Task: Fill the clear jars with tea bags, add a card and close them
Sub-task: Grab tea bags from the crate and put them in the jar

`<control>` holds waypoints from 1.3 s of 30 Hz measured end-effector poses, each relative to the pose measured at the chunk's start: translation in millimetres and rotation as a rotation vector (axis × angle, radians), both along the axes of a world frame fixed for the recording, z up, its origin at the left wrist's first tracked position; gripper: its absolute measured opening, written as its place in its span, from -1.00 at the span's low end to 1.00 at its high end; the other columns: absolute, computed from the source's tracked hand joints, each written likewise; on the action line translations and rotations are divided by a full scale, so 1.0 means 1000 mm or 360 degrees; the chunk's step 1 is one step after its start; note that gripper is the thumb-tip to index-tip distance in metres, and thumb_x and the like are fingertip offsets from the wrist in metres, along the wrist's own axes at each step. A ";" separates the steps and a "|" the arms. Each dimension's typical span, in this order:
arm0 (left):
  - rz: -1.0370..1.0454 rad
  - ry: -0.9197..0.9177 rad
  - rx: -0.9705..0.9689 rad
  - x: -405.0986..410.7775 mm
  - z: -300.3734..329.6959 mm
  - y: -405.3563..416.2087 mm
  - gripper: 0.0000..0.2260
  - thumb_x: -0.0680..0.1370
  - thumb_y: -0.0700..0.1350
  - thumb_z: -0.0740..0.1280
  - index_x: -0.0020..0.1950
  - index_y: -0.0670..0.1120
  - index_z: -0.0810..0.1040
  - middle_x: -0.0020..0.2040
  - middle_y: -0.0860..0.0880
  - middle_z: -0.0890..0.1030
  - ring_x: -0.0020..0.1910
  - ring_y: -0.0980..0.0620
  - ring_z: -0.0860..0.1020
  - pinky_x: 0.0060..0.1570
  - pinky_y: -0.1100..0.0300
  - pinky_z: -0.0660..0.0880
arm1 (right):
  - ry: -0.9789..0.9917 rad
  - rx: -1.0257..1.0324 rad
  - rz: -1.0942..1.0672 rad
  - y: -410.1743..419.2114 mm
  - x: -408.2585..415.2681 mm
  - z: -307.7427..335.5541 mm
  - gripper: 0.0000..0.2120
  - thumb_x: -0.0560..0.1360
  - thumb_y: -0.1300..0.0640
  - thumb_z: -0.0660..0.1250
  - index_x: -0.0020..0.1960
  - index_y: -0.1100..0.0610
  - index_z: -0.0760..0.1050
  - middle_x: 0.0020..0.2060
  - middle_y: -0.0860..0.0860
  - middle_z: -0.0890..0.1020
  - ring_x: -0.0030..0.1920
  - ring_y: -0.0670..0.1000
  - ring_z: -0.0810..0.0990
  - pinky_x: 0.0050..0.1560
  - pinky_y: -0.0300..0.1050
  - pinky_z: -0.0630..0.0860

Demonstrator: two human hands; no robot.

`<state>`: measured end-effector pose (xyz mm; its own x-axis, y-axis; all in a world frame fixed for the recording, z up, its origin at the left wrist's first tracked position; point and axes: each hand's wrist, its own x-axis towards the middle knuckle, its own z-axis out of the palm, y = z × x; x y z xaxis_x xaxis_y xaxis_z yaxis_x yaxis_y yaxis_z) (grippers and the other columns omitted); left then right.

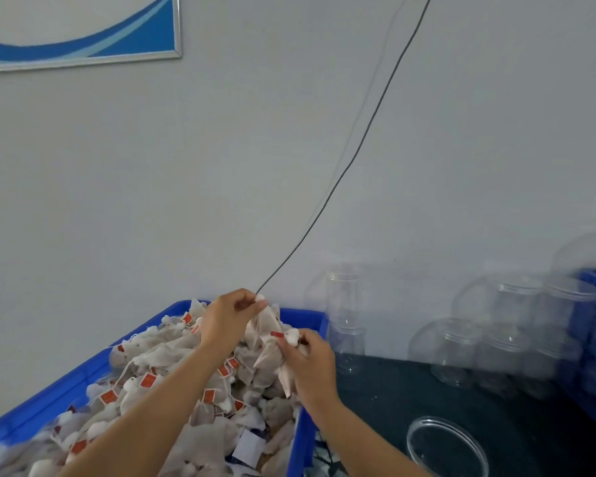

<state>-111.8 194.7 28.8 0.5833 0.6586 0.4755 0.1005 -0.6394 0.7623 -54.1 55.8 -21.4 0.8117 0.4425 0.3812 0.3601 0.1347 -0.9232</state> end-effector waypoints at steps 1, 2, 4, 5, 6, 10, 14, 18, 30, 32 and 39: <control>-0.0102 -0.0023 -0.0080 -0.003 0.005 -0.006 -0.86 0.52 0.01 0.41 -0.14 -0.04 0.63 -0.26 -0.02 0.67 -0.28 0.04 0.57 -0.14 0.12 0.48 | 0.0028 0.0027 0.0017 -0.011 -0.002 0.007 -0.90 0.48 0.13 0.43 -0.18 0.11 0.55 -0.25 0.00 0.62 -0.23 -0.07 0.57 -0.24 -0.35 0.49; -0.0225 -0.0058 -0.0181 -0.006 0.012 -0.013 -0.88 0.52 -0.03 0.42 -0.14 -0.06 0.64 -0.25 -0.05 0.68 -0.26 0.02 0.59 -0.08 0.10 0.51 | 0.0030 0.0010 0.0042 -0.023 -0.001 0.015 -0.90 0.48 0.13 0.43 -0.17 0.12 0.57 -0.23 0.02 0.64 -0.21 -0.04 0.59 -0.24 -0.33 0.50; -0.0428 -0.0060 -0.0298 -0.011 0.026 -0.029 -0.91 0.51 -0.08 0.42 -0.12 -0.08 0.65 -0.23 -0.05 0.70 -0.22 0.04 0.63 -0.07 0.14 0.55 | -0.0007 -0.0055 0.0115 -0.052 0.003 0.030 -0.90 0.47 0.14 0.45 -0.15 0.16 0.59 -0.23 0.02 0.65 -0.21 -0.05 0.62 -0.21 -0.25 0.55; -0.0502 -0.0036 -0.0295 -0.011 0.033 -0.039 -0.92 0.51 -0.09 0.42 -0.11 -0.09 0.64 -0.25 -0.01 0.69 -0.24 0.09 0.64 -0.14 0.23 0.57 | -0.0029 -0.0074 0.0142 -0.068 0.006 0.037 -0.89 0.46 0.14 0.45 -0.14 0.19 0.59 -0.23 0.01 0.65 -0.23 -0.10 0.62 -0.23 -0.25 0.55; -0.0569 -0.0018 -0.0278 -0.011 0.039 -0.050 -0.91 0.52 -0.10 0.42 -0.10 -0.11 0.64 -0.27 0.04 0.69 -0.28 0.14 0.63 -0.24 0.31 0.55 | -0.0053 -0.0088 0.0154 -0.084 0.008 0.043 -0.88 0.46 0.14 0.46 -0.12 0.21 0.60 -0.22 0.01 0.66 -0.24 -0.12 0.62 -0.23 -0.27 0.55; -0.0746 -0.0035 -0.0174 0.005 0.054 -0.110 -0.92 0.52 -0.13 0.41 -0.09 -0.14 0.64 -0.30 0.07 0.65 -0.32 0.22 0.59 -0.35 0.37 0.51 | -0.0120 -0.0141 0.0194 -0.149 0.022 0.059 -0.87 0.46 0.11 0.46 -0.05 0.15 0.64 -0.11 0.04 0.69 -0.11 -0.02 0.66 -0.11 -0.21 0.57; -0.0725 -0.0113 -0.0150 0.032 0.051 -0.169 -0.95 0.52 -0.12 0.42 -0.13 -0.06 0.62 -0.25 0.00 0.63 -0.26 0.09 0.55 -0.27 0.26 0.51 | -0.0138 -0.0160 0.0210 -0.210 0.039 0.062 -0.85 0.47 0.13 0.43 -0.05 0.22 0.64 -0.16 0.10 0.71 -0.16 0.01 0.66 -0.11 -0.12 0.59; -0.0631 -0.0281 -0.0296 0.049 0.035 -0.208 -0.93 0.51 -0.09 0.43 -0.13 -0.06 0.63 -0.20 -0.04 0.65 -0.20 0.03 0.56 -0.16 0.11 0.54 | -0.0132 -0.0110 -0.0028 -0.257 0.054 0.055 -0.87 0.46 0.13 0.45 -0.04 0.17 0.64 -0.17 0.04 0.71 -0.15 -0.01 0.67 -0.16 -0.21 0.59; -0.0418 0.0445 0.0176 0.043 -0.052 -0.229 -0.85 0.44 0.18 0.43 -0.22 0.16 0.57 -0.26 0.22 0.62 -0.23 0.29 0.57 -0.25 0.36 0.43 | -0.0115 -0.0306 -0.0229 -0.287 0.075 0.020 -0.86 0.41 0.01 0.49 -0.05 -0.01 0.62 -0.20 -0.13 0.70 -0.14 -0.18 0.66 -0.23 -0.36 0.52; -0.0475 0.0506 0.0245 0.044 -0.056 -0.231 -0.84 0.45 0.18 0.43 -0.20 0.13 0.58 -0.25 0.20 0.62 -0.22 0.27 0.57 -0.14 0.27 0.53 | -0.0059 -0.0251 -0.0284 -0.282 0.077 0.018 -0.84 0.41 0.00 0.49 -0.03 -0.03 0.60 -0.19 -0.13 0.69 -0.15 -0.21 0.65 -0.24 -0.37 0.51; -0.0549 0.0648 0.0411 0.053 -0.056 -0.237 -0.80 0.48 0.20 0.38 -0.09 0.09 0.61 -0.19 0.20 0.61 -0.16 0.24 0.57 -0.01 0.21 0.55 | -0.0016 -0.0168 -0.0064 -0.279 0.085 0.025 -0.87 0.40 0.03 0.49 -0.08 0.03 0.64 -0.20 -0.10 0.71 -0.13 -0.14 0.68 -0.26 -0.36 0.54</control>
